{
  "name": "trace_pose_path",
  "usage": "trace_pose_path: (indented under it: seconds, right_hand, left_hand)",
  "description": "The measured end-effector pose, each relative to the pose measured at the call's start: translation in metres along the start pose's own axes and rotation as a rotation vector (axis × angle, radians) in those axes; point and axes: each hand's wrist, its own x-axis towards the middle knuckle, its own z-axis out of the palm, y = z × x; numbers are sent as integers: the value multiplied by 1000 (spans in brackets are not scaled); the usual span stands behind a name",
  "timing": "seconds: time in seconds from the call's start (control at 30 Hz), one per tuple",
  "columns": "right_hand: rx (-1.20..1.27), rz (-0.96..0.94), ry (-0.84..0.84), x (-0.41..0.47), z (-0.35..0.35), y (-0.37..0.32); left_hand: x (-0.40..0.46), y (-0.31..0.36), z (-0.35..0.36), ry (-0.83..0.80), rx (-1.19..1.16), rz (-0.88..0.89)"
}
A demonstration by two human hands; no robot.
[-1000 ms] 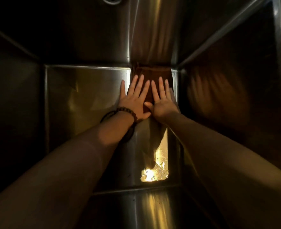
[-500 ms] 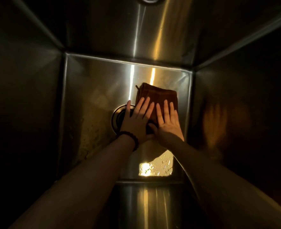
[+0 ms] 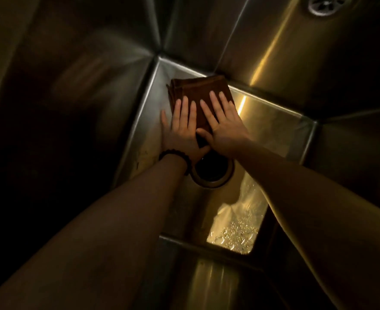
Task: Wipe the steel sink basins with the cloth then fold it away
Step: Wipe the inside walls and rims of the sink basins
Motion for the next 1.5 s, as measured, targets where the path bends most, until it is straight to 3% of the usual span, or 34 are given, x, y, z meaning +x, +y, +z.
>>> trace_pose_path:
  seconds: [0.27,0.53,0.7,0.83,1.07,1.37,1.5]
  right_hand:
    - [51,-66,179,17,-12,0]
    - [-33,-81,196,5,6,0]
    - [-39,-139,191,-26,22,-15]
    - [-50,-179,144,-2,12,-10]
    - [-115,-313,122,61,-11,-27]
    - [-98,-593,43,21,12,-74]
    - [-60,-613,25,7,23,-82]
  left_hand:
    - [20,4,-14,83,0,33]
    - [10,2,5,116,36,11]
    - [-31,13,15,48,29,-50]
    - [-10,-2,10,59,57,-28]
    - [9,-31,-4,132,5,-220]
    - [-77,-18,26,53,-87,-533]
    - [-92,-14,32,-3,-75,-572]
